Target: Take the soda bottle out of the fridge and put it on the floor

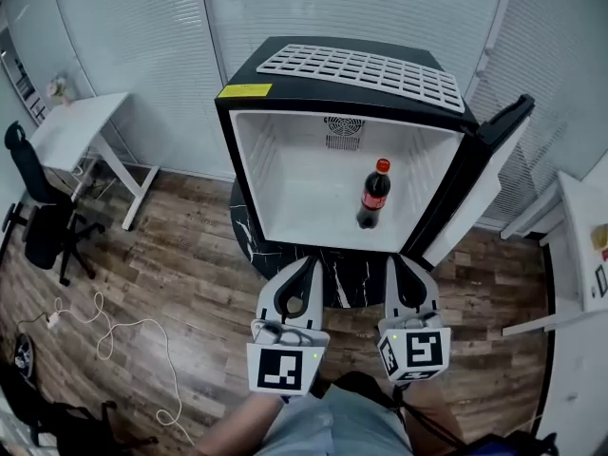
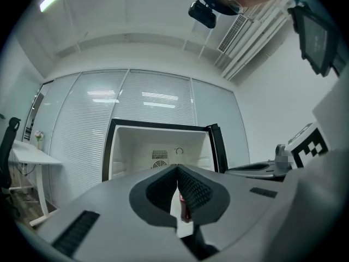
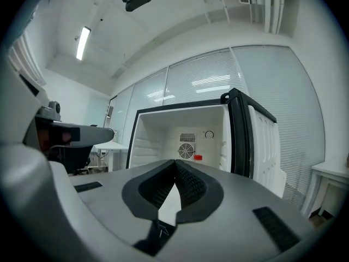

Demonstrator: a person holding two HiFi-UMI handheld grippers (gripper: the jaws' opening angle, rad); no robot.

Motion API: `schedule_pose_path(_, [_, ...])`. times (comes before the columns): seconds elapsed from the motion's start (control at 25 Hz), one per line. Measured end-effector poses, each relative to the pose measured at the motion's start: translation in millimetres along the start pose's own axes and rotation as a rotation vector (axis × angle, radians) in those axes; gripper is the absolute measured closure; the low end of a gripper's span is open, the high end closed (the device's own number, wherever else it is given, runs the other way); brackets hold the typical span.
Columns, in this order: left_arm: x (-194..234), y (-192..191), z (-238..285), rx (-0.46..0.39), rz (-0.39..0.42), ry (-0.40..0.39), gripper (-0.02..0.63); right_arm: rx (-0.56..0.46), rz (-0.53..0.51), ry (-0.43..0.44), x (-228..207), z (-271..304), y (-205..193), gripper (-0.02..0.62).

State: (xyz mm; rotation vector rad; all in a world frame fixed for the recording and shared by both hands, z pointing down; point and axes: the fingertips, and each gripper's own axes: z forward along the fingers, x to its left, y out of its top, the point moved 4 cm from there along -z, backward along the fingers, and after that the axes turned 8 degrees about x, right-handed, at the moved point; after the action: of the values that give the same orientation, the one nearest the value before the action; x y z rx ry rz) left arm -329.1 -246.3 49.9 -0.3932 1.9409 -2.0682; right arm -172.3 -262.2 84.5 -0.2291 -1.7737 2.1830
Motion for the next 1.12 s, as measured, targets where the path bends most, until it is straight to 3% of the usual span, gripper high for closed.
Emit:
schedule_pose_path(0.32, [1.5, -0.7, 37.1, 0.003, 0.002, -0.033, 0.589, -0.013, 0.014, -0.029, -18.5, 23.2, 5.3, 0.581])
schedule_pose_path(0.88, [14.5, -0.3, 110.0, 0.024, 0.045, 0.028, 0.589, -0.034, -0.018, 0.016, -55.3, 103.2, 29.2, 0.577])
schedule_pose_path(1.0, [22.4, -1.8, 120.4, 0.032, 0.038, 0.043, 0.589, -0.019, -0.03, 0.043, -56.2, 120.0, 31.8, 0.419])
schedule_pose_path(1.12, [30.5, -1.1, 133.3, 0.029, 0.038, 0.055, 0.589, -0.005, -0.047, 0.047, -59.8, 138.7, 35.3, 0.355])
